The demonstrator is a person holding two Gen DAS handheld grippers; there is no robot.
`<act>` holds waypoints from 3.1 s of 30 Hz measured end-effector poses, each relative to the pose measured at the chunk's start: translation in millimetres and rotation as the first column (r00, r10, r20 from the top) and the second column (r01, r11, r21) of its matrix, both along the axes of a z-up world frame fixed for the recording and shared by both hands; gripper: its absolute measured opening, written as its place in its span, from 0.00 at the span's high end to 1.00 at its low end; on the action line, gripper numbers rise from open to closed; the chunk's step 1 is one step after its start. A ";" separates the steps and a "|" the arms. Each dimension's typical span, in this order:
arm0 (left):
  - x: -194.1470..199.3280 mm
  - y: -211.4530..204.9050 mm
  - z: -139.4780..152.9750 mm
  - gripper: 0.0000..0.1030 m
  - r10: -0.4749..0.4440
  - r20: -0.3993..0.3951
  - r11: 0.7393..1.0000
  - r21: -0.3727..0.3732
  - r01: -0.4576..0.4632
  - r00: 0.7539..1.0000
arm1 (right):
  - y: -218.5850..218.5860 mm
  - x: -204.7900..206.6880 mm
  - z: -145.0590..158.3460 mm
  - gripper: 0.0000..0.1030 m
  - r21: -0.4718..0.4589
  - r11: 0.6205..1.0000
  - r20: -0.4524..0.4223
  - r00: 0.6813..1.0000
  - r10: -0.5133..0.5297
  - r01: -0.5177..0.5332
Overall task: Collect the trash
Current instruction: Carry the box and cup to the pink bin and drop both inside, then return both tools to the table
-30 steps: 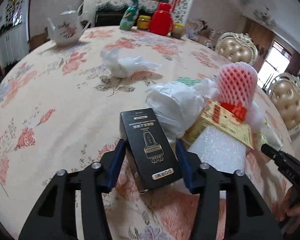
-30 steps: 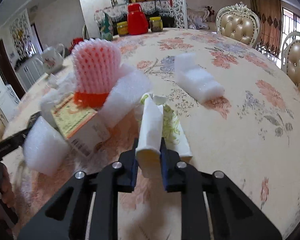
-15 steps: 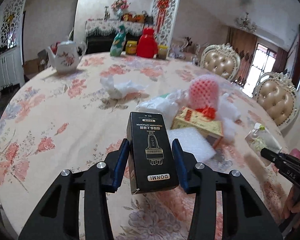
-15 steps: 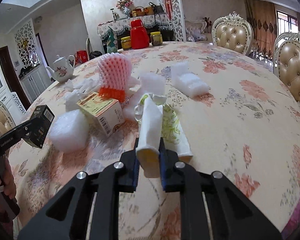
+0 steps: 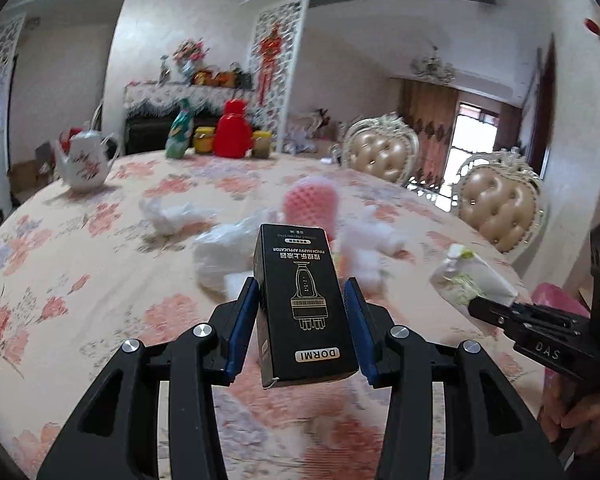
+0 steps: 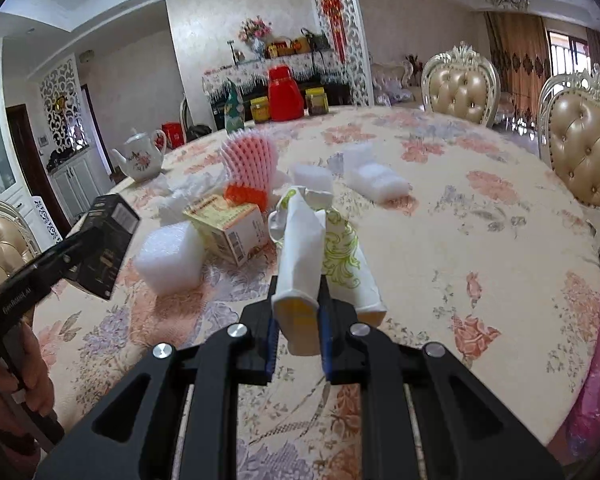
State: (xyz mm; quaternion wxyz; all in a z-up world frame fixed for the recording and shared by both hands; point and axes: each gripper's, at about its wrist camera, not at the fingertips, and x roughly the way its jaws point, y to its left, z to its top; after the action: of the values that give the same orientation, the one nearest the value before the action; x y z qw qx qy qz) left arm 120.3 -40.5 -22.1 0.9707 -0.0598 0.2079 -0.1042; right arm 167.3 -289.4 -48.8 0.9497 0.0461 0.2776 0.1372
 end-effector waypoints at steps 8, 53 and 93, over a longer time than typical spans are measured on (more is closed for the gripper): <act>-18.9 -30.9 5.9 0.59 -0.069 0.087 0.997 0.046 0.065 0.994 | -10.2 -25.6 15.2 0.84 0.013 1.000 0.103 0.994 -0.026 0.025; 14.5 -340.2 4.9 0.59 -0.692 0.051 0.722 0.079 0.687 0.720 | -260.5 -146.3 5.5 0.83 0.061 0.767 0.135 0.756 -0.640 0.639; 57.5 -415.2 -30.1 0.07 -0.681 -0.120 0.721 0.063 0.690 0.723 | -331.0 -140.9 -4.4 0.20 0.060 0.672 0.058 0.670 -0.740 0.738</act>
State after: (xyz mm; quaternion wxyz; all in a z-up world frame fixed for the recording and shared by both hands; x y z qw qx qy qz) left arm 177.8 -455.7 -52.2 0.8550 0.0672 0.2627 -0.4421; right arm 26.4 -620.3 -53.3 0.9331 0.1643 0.1961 -0.2527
